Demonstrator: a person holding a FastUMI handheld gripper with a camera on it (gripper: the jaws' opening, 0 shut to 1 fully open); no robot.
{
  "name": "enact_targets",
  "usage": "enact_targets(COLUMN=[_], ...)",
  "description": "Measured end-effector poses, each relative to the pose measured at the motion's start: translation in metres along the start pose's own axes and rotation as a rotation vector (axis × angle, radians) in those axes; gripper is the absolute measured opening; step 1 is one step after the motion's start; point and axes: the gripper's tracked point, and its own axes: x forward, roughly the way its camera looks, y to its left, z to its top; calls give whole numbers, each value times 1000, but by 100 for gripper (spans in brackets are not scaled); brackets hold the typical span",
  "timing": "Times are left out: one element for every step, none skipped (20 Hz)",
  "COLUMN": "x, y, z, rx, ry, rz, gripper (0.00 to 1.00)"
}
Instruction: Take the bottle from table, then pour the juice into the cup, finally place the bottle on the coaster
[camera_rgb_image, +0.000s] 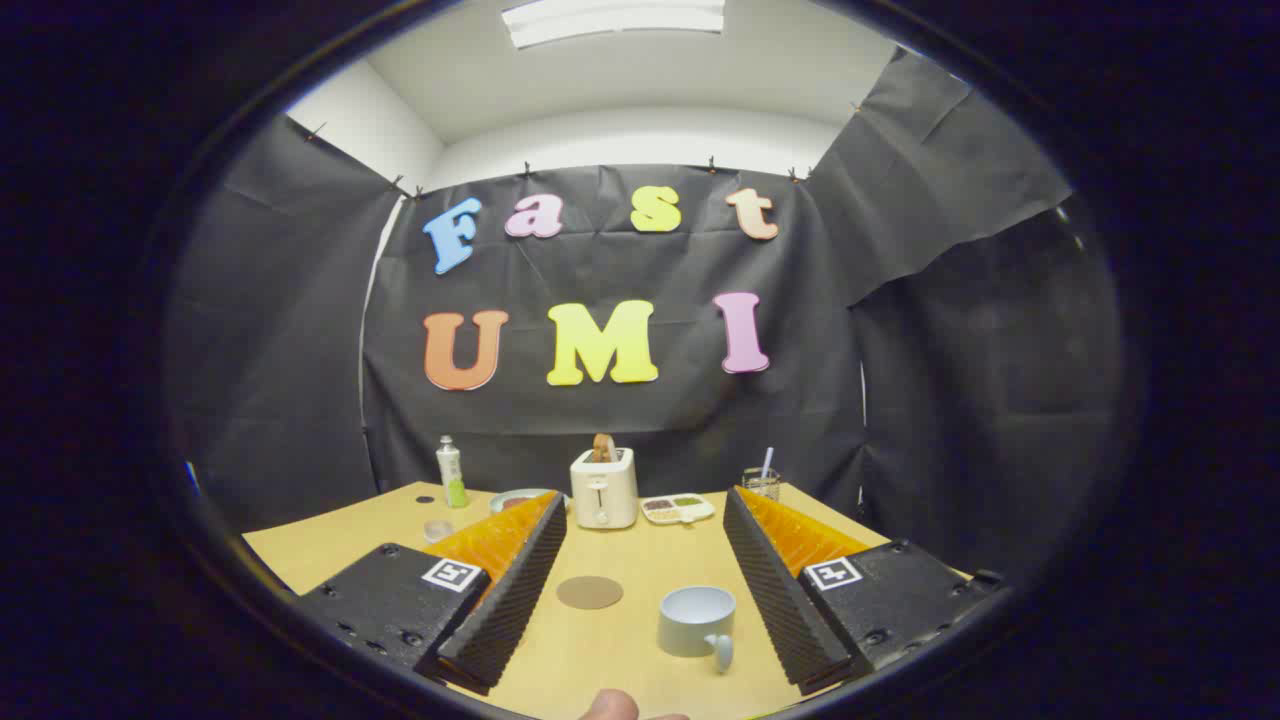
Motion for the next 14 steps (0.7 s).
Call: enact_targets(x=[-1,-2,-3,-5,-5,-5,-6,-5,-5,-6,-5,-4,-4,-3], y=[10,20,29,38,46,54,59,61,61,62,64,67,68,68], z=[-2,-5,-7,-9,-12,-16,-21,-28,-32,-38,-41,-46,-47,-49], rx=[-11,-20,-23,-21,-16,-12,-14,-19,-26,-30,-32,-31,-27,-26], ry=[6,11,14,12,14,15,22,33,44,55,65,74,80,83], rz=[14,26,40,53,64,76,84,79,70,64,63,64,63,64], gripper=[100,100,100,100,100,100,100,100,100,100,100,100,100,100])
